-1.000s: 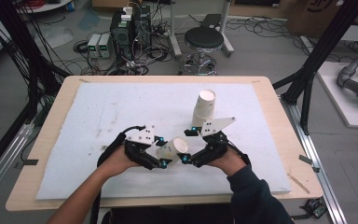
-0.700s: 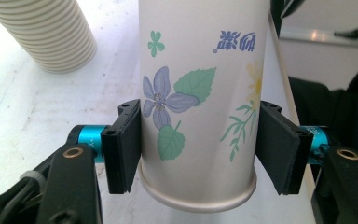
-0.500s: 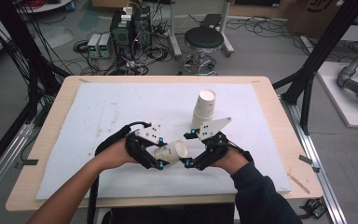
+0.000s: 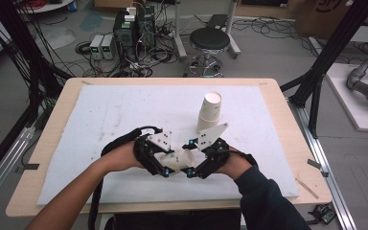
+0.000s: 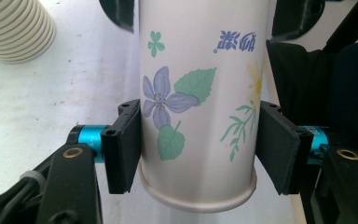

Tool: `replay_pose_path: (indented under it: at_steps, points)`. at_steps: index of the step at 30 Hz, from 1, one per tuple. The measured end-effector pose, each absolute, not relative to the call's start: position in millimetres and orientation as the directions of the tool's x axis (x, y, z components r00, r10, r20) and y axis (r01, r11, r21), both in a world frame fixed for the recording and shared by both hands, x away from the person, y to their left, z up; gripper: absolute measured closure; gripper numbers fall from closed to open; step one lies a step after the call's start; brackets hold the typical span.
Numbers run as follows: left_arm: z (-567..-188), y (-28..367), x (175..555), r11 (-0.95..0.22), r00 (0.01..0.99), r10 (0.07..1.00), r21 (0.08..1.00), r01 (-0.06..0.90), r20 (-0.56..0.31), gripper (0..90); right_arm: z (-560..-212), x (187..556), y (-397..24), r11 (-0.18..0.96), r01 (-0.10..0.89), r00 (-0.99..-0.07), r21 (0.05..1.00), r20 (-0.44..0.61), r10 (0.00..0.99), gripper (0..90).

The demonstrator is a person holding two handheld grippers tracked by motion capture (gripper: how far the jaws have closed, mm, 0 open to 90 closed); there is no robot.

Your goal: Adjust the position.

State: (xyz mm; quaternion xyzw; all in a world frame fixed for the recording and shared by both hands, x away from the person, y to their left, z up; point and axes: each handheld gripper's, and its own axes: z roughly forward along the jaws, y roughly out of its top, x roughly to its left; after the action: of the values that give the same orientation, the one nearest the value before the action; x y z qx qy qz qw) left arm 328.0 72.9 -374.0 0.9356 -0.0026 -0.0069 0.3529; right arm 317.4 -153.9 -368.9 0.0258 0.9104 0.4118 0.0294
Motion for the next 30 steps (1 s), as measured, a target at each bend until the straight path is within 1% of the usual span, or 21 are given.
replay_pose_path:
  at_steps: [3, 4, 7, 8, 9, 10, 11, 12, 13, 14, 15, 16, 17, 18, 21, 22, 23, 26, 30]
  points:
    - [-375, 72, 328, -0.752, 1.000, -0.017, 0.659, -0.002, -0.016, 36.6, -370, 317, -152, 0.672, 0.004, -0.998, 0.740, -0.036, 0.045, 32.8]
    - [-377, 72, 327, -0.753, 0.999, -0.028, 0.658, -0.006, -0.022, 36.6, -370, 317, -152, 0.675, 0.005, -0.998, 0.737, -0.034, 0.045, 36.7]
    - [-379, 73, 326, -0.744, 0.999, -0.030, 0.668, -0.011, -0.017, 35.5, -371, 318, -153, 0.678, 0.007, -0.999, 0.735, -0.025, 0.037, 37.3]
    - [-381, 75, 325, -0.727, 1.000, -0.025, 0.686, -0.008, -0.015, 34.3, -371, 318, -153, 0.680, 0.013, -0.999, 0.733, -0.019, 0.040, 37.3]
    - [-381, 75, 325, -0.727, 1.000, -0.025, 0.686, -0.008, -0.015, 32.5, -371, 318, -153, 0.680, 0.013, -0.999, 0.733, -0.019, 0.040, 37.3]
    - [-382, 78, 326, -0.699, 1.000, -0.005, 0.715, 0.008, -0.015, 30.5, -371, 318, -154, 0.677, 0.027, -0.999, 0.735, -0.011, 0.051, 37.4]
    - [-382, 78, 326, -0.699, 1.000, -0.005, 0.715, 0.008, -0.015, 27.7, -371, 318, -154, 0.677, 0.027, -0.999, 0.735, -0.011, 0.051, 37.4]
    - [-383, 84, 327, -0.659, 0.999, 0.029, 0.751, 0.034, -0.020, 23.6, -370, 319, -155, 0.671, 0.044, -0.998, 0.740, 0.001, 0.064, 37.4]
    - [-383, 84, 327, -0.659, 0.999, 0.029, 0.751, 0.034, -0.020, 20.2, -370, 319, -155, 0.671, 0.044, -0.998, 0.740, 0.001, 0.064, 37.4]
    - [-383, 92, 327, -0.602, 0.998, 0.064, 0.797, 0.061, -0.028, 18.8, -369, 319, -158, 0.662, 0.052, -0.997, 0.748, 0.002, 0.076, 37.4]
    - [-383, 92, 327, -0.602, 0.998, 0.064, 0.797, 0.061, -0.028, 18.8, -369, 319, -159, 0.654, 0.056, -0.997, 0.755, 0.004, 0.081, 37.4]
    - [-384, 100, 327, -0.536, 0.995, 0.091, 0.840, 0.084, -0.042, 18.8, -368, 319, -161, 0.646, 0.060, -0.996, 0.761, 0.002, 0.090, 37.4]
    - [-384, 100, 327, -0.536, 0.995, 0.091, 0.840, 0.084, -0.042, 18.8, -368, 319, -161, 0.646, 0.060, -0.996, 0.761, 0.002, 0.090, 37.4]
    - [-388, 107, 325, -0.486, 0.993, 0.111, 0.869, 0.087, -0.037, 18.8, -369, 318, -165, 0.627, 0.072, -0.995, 0.776, 0.010, 0.102, 37.4]
    - [-395, 113, 322, -0.406, 0.987, 0.150, 0.907, 0.113, -0.056, 18.8, -373, 317, -175, 0.594, 0.099, -0.990, 0.798, 0.020, 0.138, 37.4]
    - [-397, 115, 321, -0.382, 0.986, 0.158, 0.917, 0.114, -0.057, 18.8, -375, 316, -177, 0.585, 0.102, -0.990, 0.805, 0.024, 0.141, 37.4]
    - [-397, 115, 321, -0.382, 0.986, 0.158, 0.917, 0.114, -0.057, 18.8, -375, 316, -177, 0.585, 0.102, -0.990, 0.805, 0.024, 0.141, 37.4]
    - [-407, 117, 317, -0.293, 0.980, 0.188, 0.949, 0.114, -0.060, 18.8, -380, 311, -188, 0.540, 0.119, -0.986, 0.833, 0.035, 0.164, 37.4]
    - [-417, 116, 314, -0.240, 0.978, 0.194, 0.964, 0.117, -0.070, 18.8, -386, 308, -195, 0.498, 0.129, -0.984, 0.857, 0.047, 0.174, 37.4]
